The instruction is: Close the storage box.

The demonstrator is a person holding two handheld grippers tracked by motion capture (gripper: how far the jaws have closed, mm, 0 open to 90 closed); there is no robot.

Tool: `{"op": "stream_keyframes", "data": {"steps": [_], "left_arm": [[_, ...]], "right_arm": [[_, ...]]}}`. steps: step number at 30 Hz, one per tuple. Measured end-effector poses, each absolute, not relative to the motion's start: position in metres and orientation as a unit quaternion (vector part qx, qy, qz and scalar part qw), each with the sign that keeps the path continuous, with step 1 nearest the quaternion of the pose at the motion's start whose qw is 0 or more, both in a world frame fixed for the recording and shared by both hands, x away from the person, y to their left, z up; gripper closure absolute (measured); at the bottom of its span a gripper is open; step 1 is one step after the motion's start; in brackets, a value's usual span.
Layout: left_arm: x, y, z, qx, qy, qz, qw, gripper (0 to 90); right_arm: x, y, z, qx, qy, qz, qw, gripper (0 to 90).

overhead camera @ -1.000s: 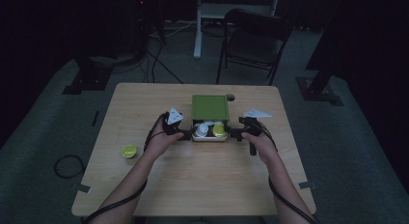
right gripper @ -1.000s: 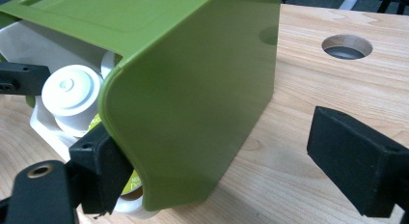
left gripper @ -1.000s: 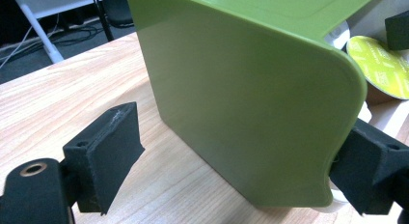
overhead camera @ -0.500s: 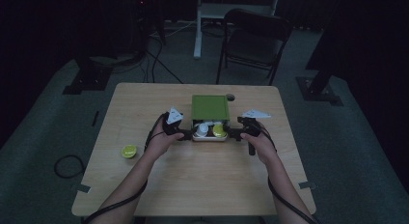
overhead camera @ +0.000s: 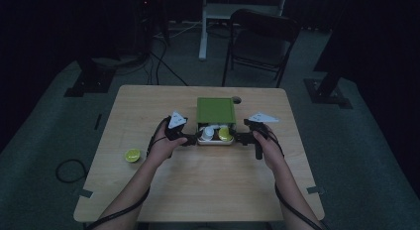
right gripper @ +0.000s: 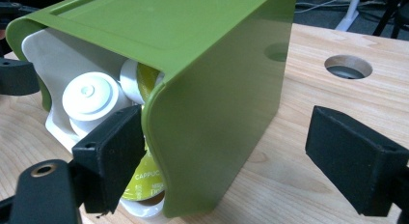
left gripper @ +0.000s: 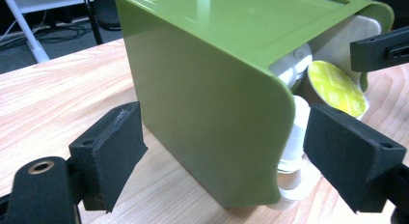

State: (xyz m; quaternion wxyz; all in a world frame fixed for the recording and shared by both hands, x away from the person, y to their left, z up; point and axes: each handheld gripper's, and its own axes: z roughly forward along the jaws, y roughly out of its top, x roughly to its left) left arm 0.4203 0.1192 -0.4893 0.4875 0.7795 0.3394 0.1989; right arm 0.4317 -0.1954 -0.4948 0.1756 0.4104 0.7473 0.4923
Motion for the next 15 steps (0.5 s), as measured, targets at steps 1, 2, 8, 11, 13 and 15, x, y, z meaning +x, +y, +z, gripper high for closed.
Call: {"op": "stream_keyframes", "data": {"steps": [1,2,8,11,13,15], "left_arm": [[0.419,0.119,-0.489,0.781,0.338,0.199,0.486,14.7],[0.418,0.119,-0.489,0.783,0.335,0.199,0.485,14.7],[0.410,0.121,-0.488,0.786,0.337,0.198,0.479,14.7],[0.406,0.123,-0.489,0.791,0.337,0.198,0.470,14.7],[0.403,0.124,-0.490,0.790,0.342,0.198,0.468,14.7],[0.402,0.126,-0.490,0.791,0.343,0.197,0.466,14.7]], "right_arm": [[0.431,-0.196,-0.495,0.411,0.746,0.493,0.176,13.4],[0.430,-0.196,-0.494,0.411,0.747,0.492,0.176,13.4],[0.423,-0.201,-0.495,0.413,0.749,0.487,0.178,13.3],[0.420,-0.204,-0.496,0.416,0.749,0.483,0.179,13.3],[0.418,-0.206,-0.496,0.417,0.750,0.481,0.180,13.2],[0.416,-0.208,-0.497,0.419,0.750,0.479,0.180,13.2]]}}
